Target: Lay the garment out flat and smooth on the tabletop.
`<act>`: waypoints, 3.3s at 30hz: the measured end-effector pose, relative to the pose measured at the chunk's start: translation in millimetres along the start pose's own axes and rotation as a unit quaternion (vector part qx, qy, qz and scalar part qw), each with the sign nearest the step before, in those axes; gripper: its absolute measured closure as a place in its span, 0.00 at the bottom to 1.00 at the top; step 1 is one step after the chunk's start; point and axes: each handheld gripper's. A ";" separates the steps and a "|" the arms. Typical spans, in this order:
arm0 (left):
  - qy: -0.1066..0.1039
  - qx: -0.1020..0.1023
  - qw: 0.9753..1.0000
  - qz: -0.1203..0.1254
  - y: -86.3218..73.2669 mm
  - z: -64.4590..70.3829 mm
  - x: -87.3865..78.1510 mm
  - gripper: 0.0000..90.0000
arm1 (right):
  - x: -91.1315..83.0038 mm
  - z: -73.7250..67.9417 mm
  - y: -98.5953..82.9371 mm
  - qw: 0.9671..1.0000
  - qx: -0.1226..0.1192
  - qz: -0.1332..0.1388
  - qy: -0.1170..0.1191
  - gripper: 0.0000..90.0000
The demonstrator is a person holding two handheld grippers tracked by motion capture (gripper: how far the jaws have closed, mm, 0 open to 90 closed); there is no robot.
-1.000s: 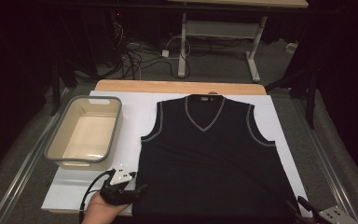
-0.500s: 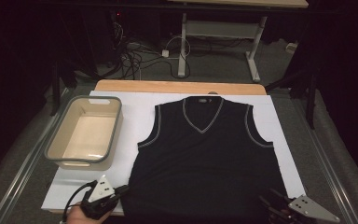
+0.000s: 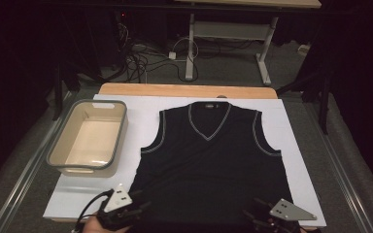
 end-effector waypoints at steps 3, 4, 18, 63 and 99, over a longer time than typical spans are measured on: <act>-0.044 0.009 0.999 -0.020 23.7 20.4 23.7 0.39 | 17.3 -14.0 12.7 1.000 -0.006 -0.013 0.013 0.35; -0.047 0.025 0.998 -0.029 30.9 28.6 32.7 0.35 | 23.5 -17.6 17.9 1.000 -0.010 -0.020 0.015 0.31; -0.040 0.105 0.993 -0.025 42.4 53.0 68.9 0.92 | 49.6 -34.0 33.4 0.997 -0.070 -0.030 0.002 0.98; 0.045 -0.031 0.998 -0.028 -31.6 -34.4 -15.1 0.92 | -35.7 78.7 -33.1 0.981 0.117 -0.013 -0.156 0.63; 0.030 -0.036 0.999 -0.017 -43.2 -36.7 -26.2 0.92 | -64.0 67.0 -49.4 0.977 0.135 0.013 -0.163 0.99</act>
Point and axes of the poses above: each handheld gripper's, and its own axes: x roughly forward along the jaws, y roughly out of its top, z roughly to its right, and after that the axes turned 6 degrees about -z, right-handed
